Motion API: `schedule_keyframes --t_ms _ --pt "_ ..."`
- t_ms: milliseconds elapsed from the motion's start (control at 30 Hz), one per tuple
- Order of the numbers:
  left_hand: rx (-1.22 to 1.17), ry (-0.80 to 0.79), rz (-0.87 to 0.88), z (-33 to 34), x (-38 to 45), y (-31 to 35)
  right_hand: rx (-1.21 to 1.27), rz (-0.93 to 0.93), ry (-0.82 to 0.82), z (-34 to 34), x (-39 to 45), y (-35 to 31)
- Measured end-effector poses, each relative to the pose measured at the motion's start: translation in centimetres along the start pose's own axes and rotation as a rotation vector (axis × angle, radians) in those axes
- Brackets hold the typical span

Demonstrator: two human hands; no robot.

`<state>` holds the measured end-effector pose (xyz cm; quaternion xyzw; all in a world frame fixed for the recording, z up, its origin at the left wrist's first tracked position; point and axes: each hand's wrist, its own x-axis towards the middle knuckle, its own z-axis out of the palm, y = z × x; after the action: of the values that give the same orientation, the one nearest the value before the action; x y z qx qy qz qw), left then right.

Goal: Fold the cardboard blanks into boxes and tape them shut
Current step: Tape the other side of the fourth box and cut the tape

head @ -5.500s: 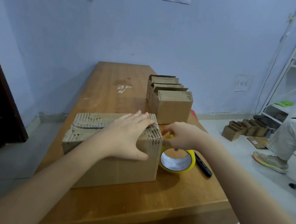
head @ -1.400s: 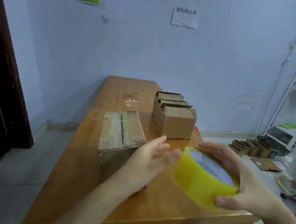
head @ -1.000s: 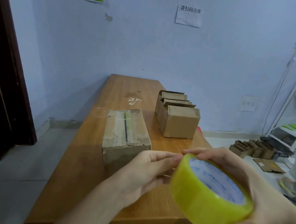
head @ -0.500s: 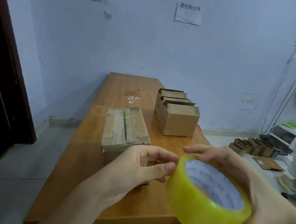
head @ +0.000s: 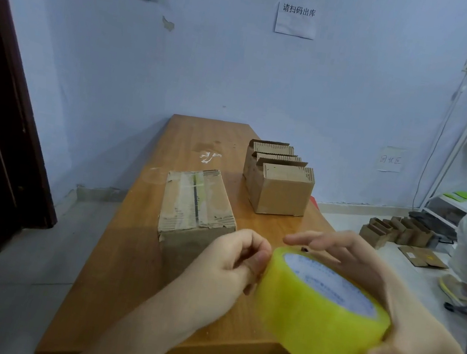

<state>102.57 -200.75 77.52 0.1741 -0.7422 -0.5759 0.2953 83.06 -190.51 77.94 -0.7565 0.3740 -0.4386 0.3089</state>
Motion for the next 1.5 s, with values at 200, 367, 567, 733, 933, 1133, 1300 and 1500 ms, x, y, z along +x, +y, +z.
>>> schedule_keyframes --t_ms 200,367,567,733,933,1133,1300,1500 --pt "0.407 0.230 0.177 -1.3 0.4 1.0 0.026 0.069 0.266 0.4 0.1 -0.1" --pt "0.278 0.207 0.091 -2.5 1.2 2.3 -0.027 0.082 0.386 0.6 1.0 -0.4" --pt "0.315 0.348 0.111 -1.9 2.1 1.0 -0.047 -0.003 0.456 1.9 1.7 -0.3" --pt "0.407 0.501 0.220 -1.7 2.4 0.7 -0.043 -0.036 0.676 2.9 2.7 -0.2" --pt "0.614 0.709 0.337 -3.0 1.5 1.5 -0.282 -0.039 0.790 2.6 3.9 -0.7" --pt "0.687 0.757 0.172 -5.6 0.2 1.5 -0.497 0.155 0.619 0.5 5.8 -2.0" --pt "0.501 0.798 0.111 -8.5 -2.1 1.0 -0.947 0.217 0.423 -0.2 6.1 -1.3" --pt "0.115 0.711 -0.029 -9.9 -2.2 -1.1 -0.900 0.350 0.315 -0.8 8.1 -1.6"
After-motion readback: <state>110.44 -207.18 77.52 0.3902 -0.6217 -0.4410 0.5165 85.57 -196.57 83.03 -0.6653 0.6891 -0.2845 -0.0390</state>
